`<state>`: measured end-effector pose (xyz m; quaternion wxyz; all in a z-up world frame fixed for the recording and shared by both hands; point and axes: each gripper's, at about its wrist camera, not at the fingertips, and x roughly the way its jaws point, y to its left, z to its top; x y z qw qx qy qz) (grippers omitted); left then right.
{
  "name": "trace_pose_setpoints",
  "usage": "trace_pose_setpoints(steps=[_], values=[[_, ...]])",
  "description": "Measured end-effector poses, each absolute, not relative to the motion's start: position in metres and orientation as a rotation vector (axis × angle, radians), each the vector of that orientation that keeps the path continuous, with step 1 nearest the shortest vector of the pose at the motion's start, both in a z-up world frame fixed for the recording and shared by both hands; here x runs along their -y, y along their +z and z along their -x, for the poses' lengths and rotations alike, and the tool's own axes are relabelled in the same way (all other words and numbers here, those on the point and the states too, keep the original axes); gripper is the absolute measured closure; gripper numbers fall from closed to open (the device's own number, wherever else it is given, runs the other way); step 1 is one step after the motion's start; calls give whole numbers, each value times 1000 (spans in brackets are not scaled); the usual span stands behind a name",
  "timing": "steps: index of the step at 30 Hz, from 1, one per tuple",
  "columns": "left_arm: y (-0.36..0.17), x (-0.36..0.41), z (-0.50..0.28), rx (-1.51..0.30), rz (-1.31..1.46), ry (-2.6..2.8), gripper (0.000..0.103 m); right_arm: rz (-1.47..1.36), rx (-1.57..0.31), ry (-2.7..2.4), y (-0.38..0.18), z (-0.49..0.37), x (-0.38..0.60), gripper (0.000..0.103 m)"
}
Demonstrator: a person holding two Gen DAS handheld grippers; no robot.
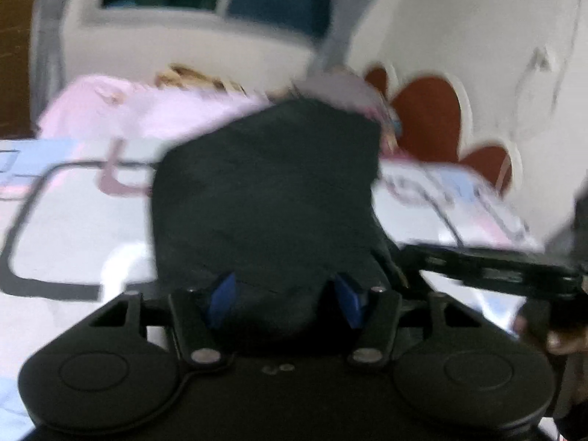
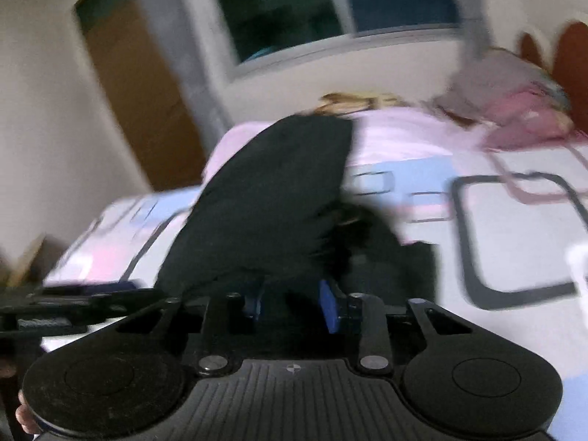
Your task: Fold large clothes
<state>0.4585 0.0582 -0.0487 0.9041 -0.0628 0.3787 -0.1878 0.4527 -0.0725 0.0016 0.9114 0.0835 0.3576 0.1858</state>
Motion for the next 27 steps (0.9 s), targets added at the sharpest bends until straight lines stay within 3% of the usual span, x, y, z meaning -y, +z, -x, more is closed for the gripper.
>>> trace_pose_setpoints(steps=[3,5,12,20,24,25,26,27], values=[[-66,-34,-459,-803,28,-375,47,-147,-884,340,-36,-464,62,71],[-71,-22,-458,-803,-54,-369,47,-171,-886,326,-47,-462,64,71],[-61,-20,-441,-760,-109,-337,47,-135,-889,298,-29,-446,64,71],[-21,-32,-383,-625,-125,-248,29,-115,-755,261,21,-378,86,71],[-3,-25,-347,-573,-152,-190,6,-116,-718,237,33,-345,95,70],[-1,-24,-337,-556,-153,-168,0,-122,-713,217,36,-336,99,49],[2,-22,-323,-527,-152,-134,0,-129,-694,192,38,-327,103,7],[3,-21,-315,-512,-153,-110,0,-136,-654,176,41,-313,107,0]])
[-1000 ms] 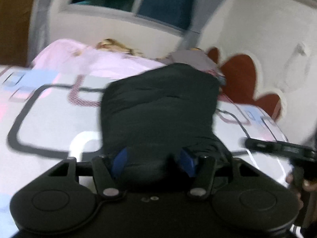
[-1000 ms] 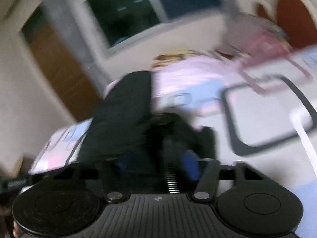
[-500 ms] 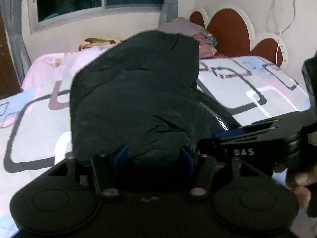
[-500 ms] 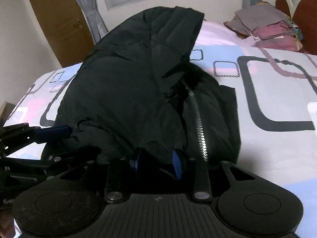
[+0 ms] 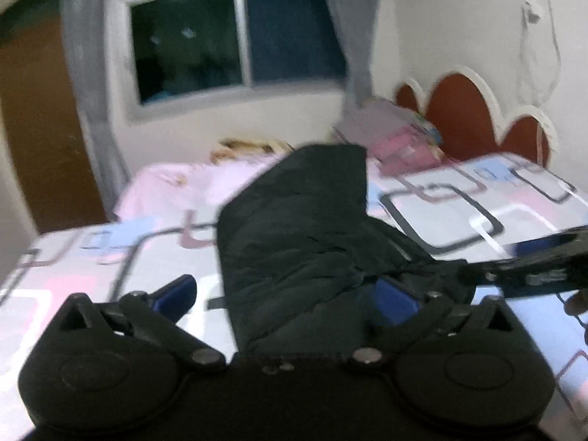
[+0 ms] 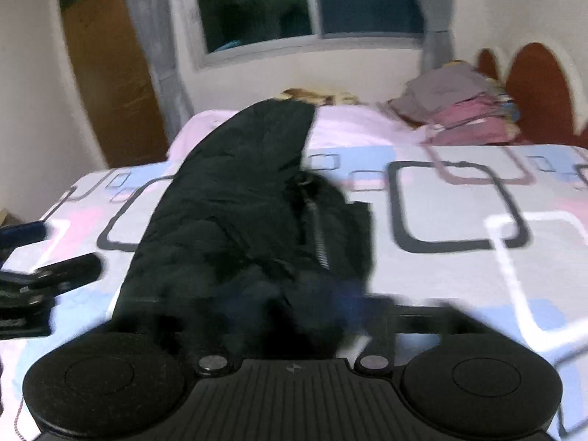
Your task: Fold large clothes
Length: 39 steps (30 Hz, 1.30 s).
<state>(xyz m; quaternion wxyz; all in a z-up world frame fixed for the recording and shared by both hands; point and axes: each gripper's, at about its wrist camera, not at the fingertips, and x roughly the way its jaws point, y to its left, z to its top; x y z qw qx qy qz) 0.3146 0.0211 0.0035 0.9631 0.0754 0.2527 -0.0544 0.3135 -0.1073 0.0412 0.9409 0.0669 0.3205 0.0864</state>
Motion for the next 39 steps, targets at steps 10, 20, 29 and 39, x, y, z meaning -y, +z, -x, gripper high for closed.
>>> trace_pose_setpoints(steps=[10,20,29,39], values=[[21,-6,-195,-552,-66,-69,0,-128,-666,158,74,-193,122,0],[46,16,-111,-495,-67,-82,0,-110,-596,159,105,-97,124,0],[55,24,-89,-449,-44,-88,0,-67,-563,160,118,-69,123,0],[58,21,-82,-431,-48,-89,0,-62,-558,165,121,-68,118,0]])
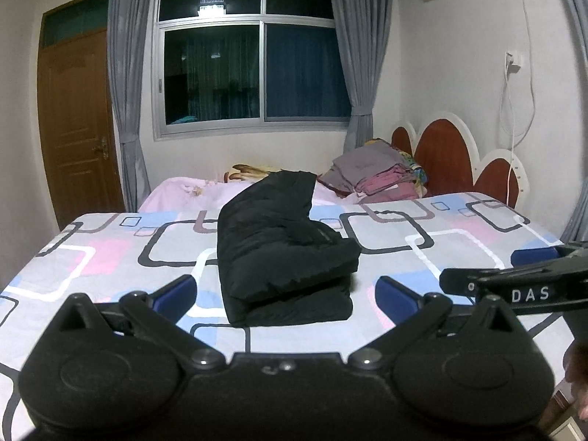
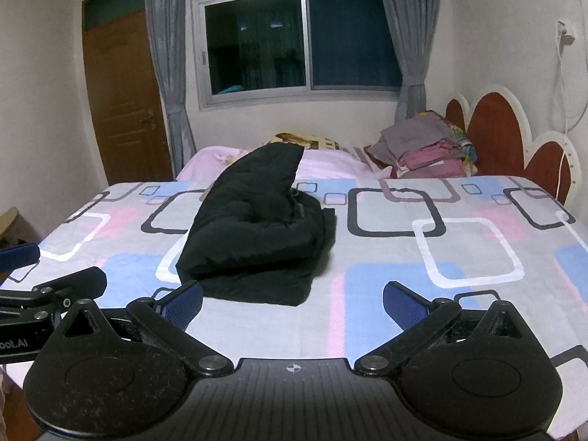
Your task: Fold large clothes
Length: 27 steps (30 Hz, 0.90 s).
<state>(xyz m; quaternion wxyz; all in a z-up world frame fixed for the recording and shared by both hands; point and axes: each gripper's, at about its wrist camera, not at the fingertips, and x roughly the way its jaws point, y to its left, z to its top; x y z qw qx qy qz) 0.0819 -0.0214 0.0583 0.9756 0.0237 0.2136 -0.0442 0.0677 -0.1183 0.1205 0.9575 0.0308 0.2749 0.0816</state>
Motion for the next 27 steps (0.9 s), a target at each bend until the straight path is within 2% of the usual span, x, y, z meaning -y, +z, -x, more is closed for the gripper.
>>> trace_pose_setpoints(steps=[27], values=[[56,16,-76,-434,-25,-62,0,-54,-567,183,117,-75,108,0]])
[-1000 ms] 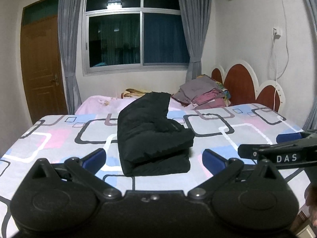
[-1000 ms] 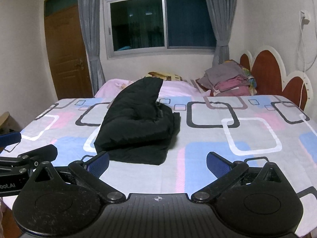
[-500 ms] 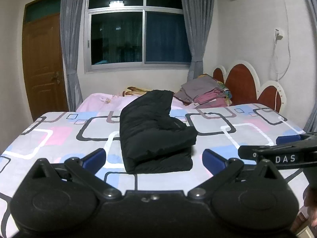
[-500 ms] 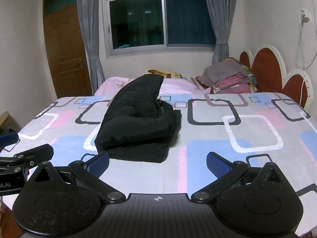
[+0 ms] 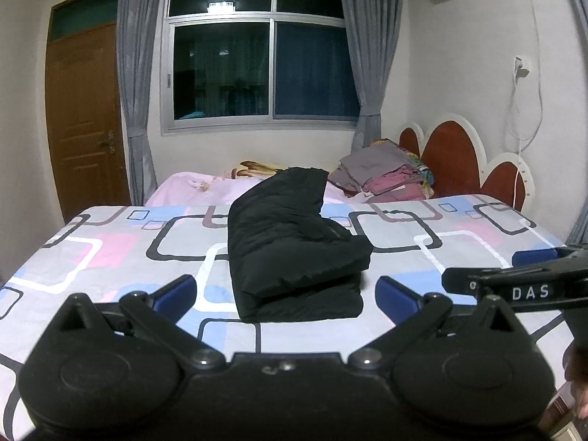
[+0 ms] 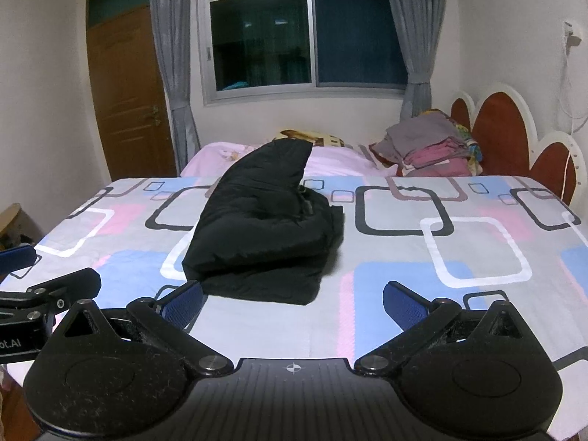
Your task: Fold large clothes
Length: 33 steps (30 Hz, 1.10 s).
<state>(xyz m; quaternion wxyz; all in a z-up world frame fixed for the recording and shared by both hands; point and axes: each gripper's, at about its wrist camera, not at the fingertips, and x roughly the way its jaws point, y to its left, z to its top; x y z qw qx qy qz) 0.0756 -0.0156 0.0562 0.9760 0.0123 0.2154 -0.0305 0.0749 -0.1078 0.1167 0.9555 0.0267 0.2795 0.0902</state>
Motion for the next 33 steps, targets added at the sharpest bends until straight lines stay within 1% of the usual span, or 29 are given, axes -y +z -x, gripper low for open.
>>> trace_pose_setpoints(steps=[33], values=[[57,17,-76,-429,-28,-75,0,-44,-567,192,118,-70,116,0]])
